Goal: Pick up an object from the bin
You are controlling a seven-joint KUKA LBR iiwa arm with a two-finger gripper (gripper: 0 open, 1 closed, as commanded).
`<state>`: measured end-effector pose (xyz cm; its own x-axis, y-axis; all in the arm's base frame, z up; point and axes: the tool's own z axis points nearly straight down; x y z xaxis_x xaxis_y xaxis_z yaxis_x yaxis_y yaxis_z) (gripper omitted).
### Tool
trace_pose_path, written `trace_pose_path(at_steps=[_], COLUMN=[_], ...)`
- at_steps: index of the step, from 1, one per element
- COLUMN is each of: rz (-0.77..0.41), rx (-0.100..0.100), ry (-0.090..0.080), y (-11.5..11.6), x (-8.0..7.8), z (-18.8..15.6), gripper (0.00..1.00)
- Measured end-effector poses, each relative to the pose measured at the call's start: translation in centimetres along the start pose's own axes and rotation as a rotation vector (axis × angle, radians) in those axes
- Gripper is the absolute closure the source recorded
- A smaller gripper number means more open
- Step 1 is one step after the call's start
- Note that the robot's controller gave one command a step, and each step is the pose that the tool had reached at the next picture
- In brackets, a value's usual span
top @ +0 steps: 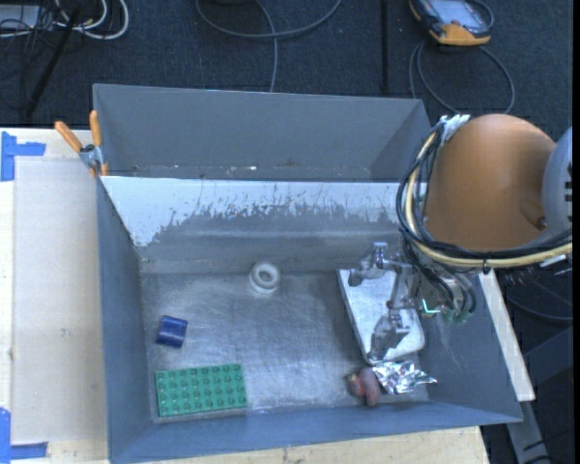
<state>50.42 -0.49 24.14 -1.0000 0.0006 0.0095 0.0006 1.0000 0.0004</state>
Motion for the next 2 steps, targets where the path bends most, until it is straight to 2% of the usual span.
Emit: trace_pose_path(at_steps=[1, 2], rz=[-0.111, -0.201], rx=[0.000, -0.001], ry=[-0.001, -0.012], y=[-4.0, -5.6], x=[2.3, 2.0], z=[6.5, 16.1], gripper=[0.00, 0.00])
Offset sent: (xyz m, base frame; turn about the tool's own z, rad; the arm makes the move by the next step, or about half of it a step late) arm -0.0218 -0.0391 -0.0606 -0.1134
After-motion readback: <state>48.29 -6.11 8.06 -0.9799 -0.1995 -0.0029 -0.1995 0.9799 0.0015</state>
